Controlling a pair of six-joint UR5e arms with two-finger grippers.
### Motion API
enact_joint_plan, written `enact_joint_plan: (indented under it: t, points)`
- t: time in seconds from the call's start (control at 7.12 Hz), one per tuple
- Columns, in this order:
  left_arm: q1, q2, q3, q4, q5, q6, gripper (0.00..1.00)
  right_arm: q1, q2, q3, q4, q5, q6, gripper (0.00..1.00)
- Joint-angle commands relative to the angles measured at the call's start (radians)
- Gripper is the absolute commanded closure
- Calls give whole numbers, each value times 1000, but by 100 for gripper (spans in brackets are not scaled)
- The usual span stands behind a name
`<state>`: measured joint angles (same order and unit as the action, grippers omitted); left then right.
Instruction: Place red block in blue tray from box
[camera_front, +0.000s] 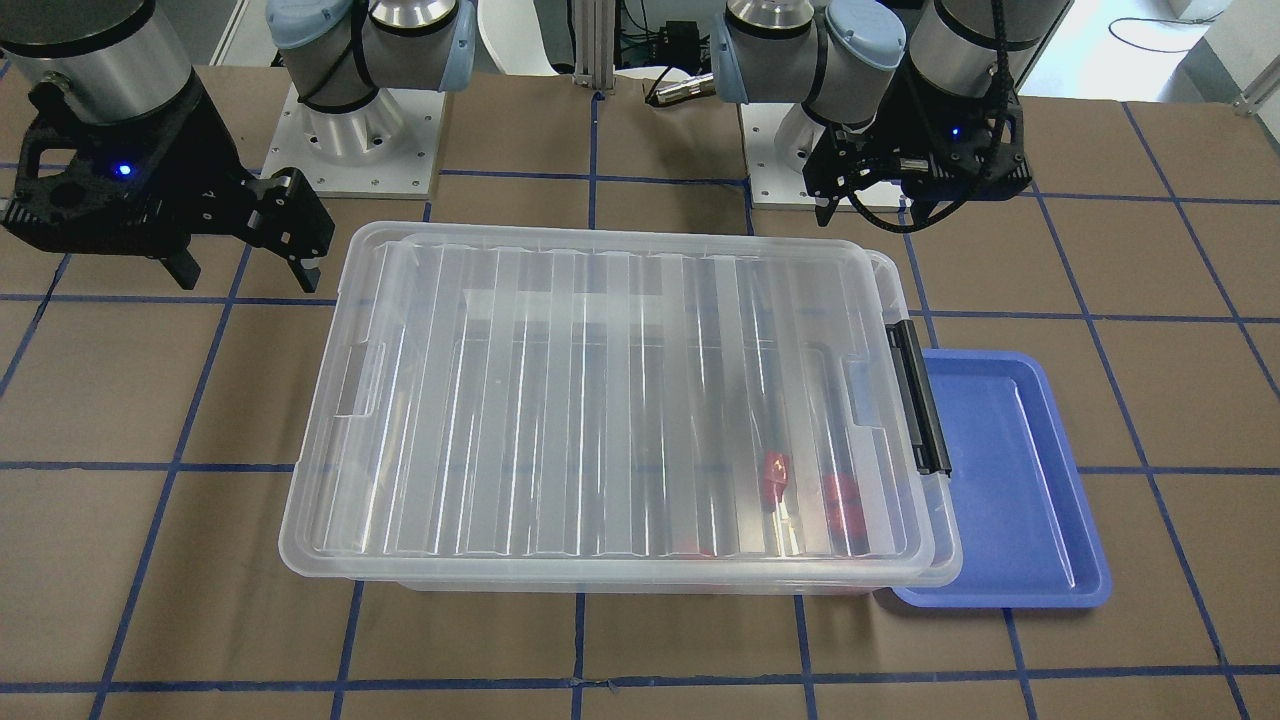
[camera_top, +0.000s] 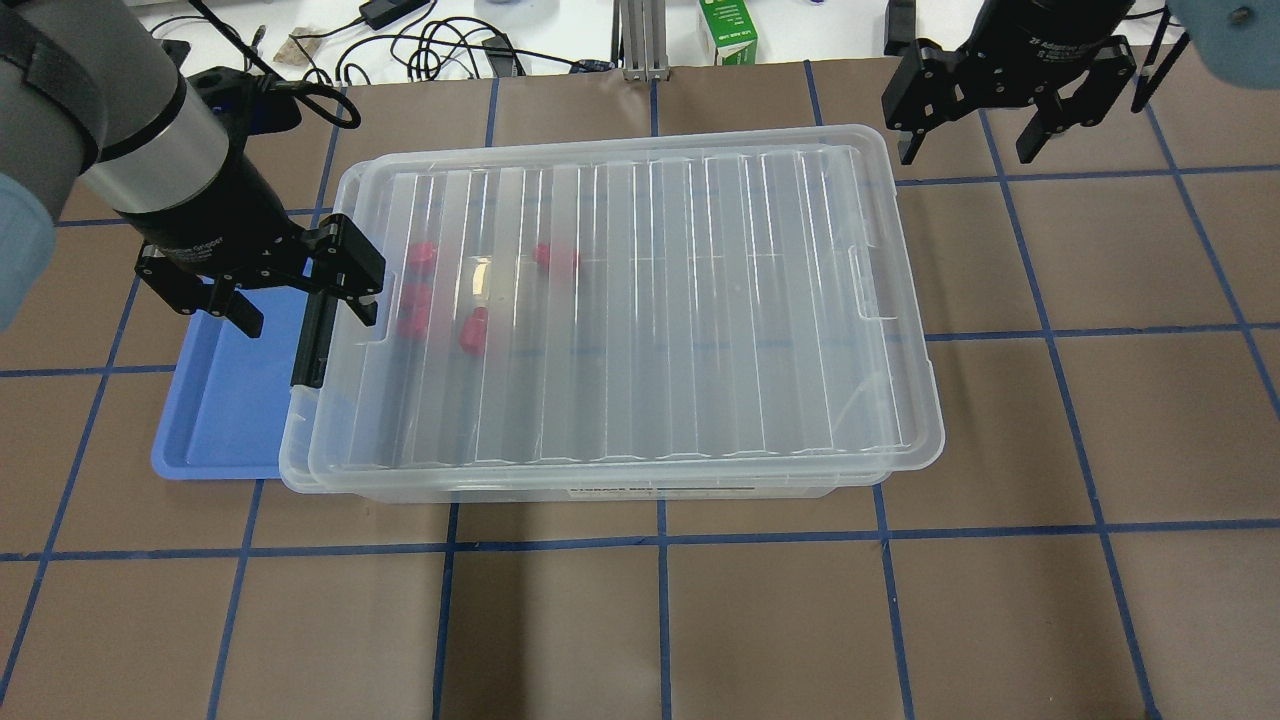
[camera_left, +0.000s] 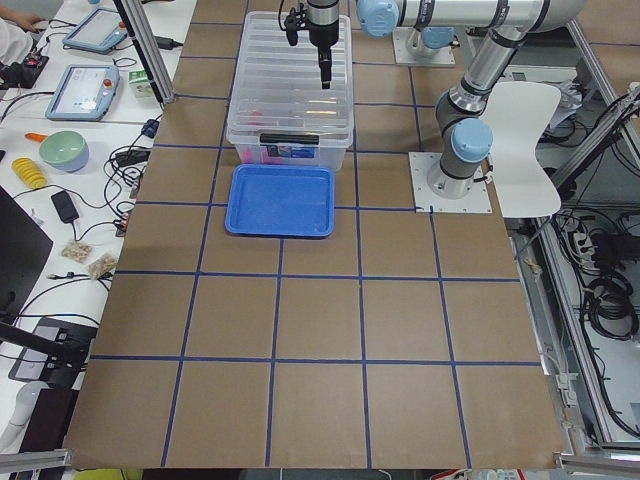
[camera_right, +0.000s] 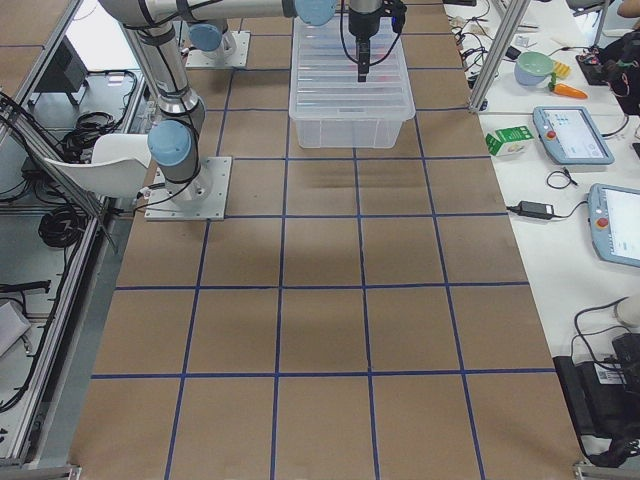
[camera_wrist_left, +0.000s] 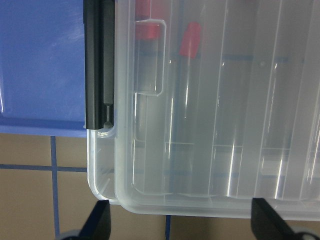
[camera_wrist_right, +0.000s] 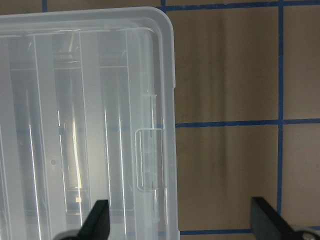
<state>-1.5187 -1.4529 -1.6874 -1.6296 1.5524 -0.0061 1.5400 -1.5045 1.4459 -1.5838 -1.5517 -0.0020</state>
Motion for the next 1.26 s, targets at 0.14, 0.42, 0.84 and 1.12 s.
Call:
enact_joint_plan:
  t: [0.14,0.42,0.84,1.12]
  points:
    - [0,0,0,-1,3,0,0,0,-10,8,-4,-11,0,0]
    - [0,2,0,-1,3,0,0,0,-11,10,7,-11,0,0]
    - [0,-1,0,1,0,0,0,-3,3,13,15,-13,0,0]
    - [0,-3,0,1,0,0,0,-8,45,54,9,-16,-1,0]
